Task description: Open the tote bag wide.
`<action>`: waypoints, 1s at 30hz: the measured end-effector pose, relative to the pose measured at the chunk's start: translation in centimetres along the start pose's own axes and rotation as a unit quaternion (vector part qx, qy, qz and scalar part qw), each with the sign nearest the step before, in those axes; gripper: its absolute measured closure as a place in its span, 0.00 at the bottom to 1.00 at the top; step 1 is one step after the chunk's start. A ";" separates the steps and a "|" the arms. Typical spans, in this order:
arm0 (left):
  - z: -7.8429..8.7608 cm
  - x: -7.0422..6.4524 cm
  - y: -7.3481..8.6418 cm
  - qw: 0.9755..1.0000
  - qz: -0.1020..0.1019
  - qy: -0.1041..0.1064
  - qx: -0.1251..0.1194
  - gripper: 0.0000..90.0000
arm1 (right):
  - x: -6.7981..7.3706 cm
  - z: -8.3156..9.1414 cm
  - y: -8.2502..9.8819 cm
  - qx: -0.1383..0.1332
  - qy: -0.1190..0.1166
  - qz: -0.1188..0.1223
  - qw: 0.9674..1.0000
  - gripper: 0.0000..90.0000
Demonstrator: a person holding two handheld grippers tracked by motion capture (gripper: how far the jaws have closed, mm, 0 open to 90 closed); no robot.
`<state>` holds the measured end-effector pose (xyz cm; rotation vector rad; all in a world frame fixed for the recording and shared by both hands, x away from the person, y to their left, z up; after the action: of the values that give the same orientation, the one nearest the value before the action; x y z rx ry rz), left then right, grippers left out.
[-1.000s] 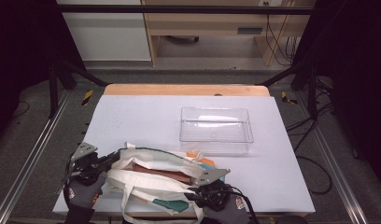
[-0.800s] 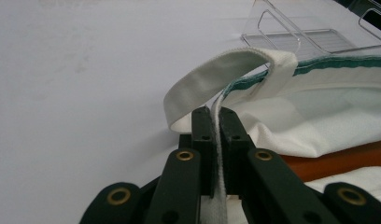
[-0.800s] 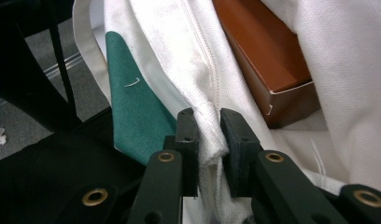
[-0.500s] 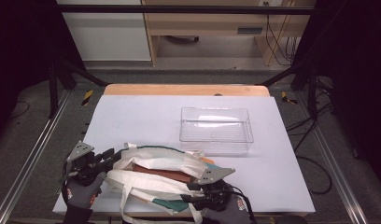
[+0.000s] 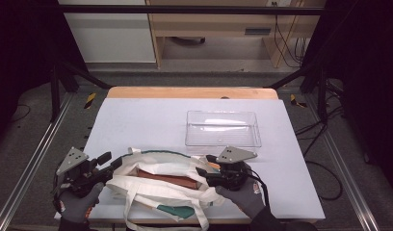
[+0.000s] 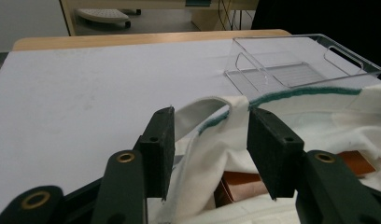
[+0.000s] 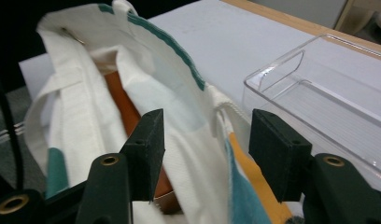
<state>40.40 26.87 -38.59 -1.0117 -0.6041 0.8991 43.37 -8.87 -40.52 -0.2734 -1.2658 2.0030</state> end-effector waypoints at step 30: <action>-2.6 -2.3 6.9 0.988 -0.044 0.027 0.146 0.97 | -3.4 -4.8 3.2 0.074 0.075 -0.022 0.994 0.96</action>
<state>38.86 25.40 -46.01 -0.7387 -0.4514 0.8511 46.79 -8.67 -46.27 -0.3159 -1.0165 1.9863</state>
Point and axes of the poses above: each handheld gripper's, and its own axes: z roughly backward along the jaws, y roughly out of its underside, x roughly to its left, the point moved 3 cm from there along -z, roughly forward along the jaws, and after that the axes turned 10 degrees about -z, right-handed, at the moved point
